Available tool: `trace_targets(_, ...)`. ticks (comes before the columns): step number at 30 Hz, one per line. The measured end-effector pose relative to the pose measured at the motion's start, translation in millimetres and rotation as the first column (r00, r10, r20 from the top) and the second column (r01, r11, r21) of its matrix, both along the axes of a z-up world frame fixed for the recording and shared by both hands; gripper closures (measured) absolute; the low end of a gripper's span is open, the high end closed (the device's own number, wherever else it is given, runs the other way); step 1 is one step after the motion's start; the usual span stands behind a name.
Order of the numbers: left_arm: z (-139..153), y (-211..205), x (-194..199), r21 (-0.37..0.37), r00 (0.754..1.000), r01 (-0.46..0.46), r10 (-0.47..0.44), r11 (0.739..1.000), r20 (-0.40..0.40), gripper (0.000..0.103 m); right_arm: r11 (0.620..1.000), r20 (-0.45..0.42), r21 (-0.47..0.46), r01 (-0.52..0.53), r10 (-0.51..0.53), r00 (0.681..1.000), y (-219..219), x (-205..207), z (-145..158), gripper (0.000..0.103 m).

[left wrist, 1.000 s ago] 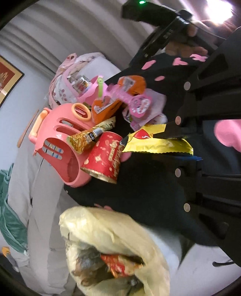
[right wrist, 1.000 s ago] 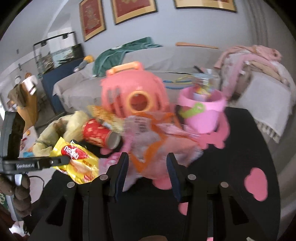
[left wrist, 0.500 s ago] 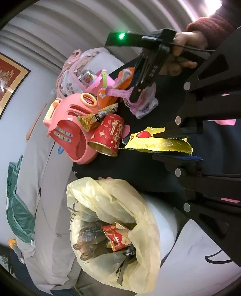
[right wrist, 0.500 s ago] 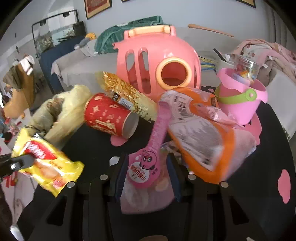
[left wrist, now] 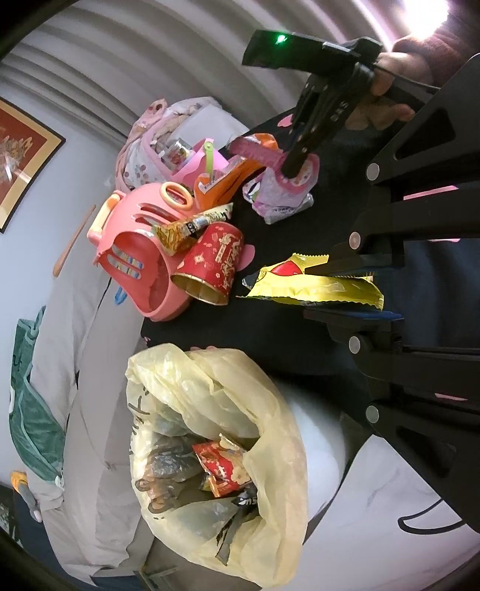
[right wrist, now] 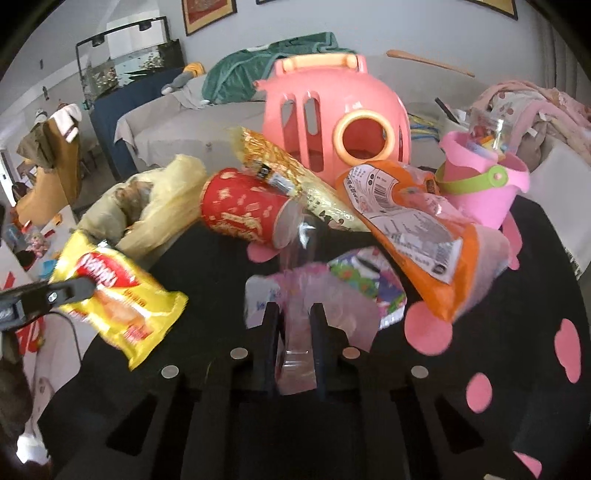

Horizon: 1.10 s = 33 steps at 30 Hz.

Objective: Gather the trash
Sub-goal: 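Carry the yellow wafer wrapper with the left gripper over the yellow trash bag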

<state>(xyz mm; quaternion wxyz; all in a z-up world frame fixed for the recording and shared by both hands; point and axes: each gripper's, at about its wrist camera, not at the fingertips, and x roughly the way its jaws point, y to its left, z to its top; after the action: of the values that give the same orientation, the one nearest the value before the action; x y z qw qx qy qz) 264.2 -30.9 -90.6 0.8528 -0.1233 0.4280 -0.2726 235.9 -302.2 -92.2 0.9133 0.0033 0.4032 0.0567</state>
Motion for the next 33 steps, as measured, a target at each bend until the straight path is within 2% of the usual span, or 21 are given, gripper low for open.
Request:
trace_targets(12, 23.2, 8.0, -18.0, -0.009, 0.998, -0.005, 0.005, 1.000, 0.060, 0.088, 0.998, 0.059, 0.037, -0.058, 0.056, 0.997, 8.9, -45.1, 31.1, 0.090)
trace_targets(18, 49.7, 21.5, -33.3, -0.001, 0.990, -0.026, 0.026, 1.000, 0.135, 0.088, 0.997, 0.105, 0.033, -0.069, 0.065, 0.992, 20.8, -57.3, 52.5, 0.090)
trace_targets(25, 87.6, 49.6, -59.5, 0.023, 0.966, -0.084, 0.076, 0.996, 0.247, 0.088, 0.992, 0.189, 0.037, -0.123, 0.114, 0.975, 50.4, -67.2, 88.3, 0.090)
trace_targets(33, 126.7, 91.0, -83.4, 0.027, 0.919, -0.167, 0.145, 0.986, 0.367, 0.088, 0.979, 0.274, 0.019, -0.201, 0.188, 0.943, 95.1, -70.0, 128.0, 0.090)
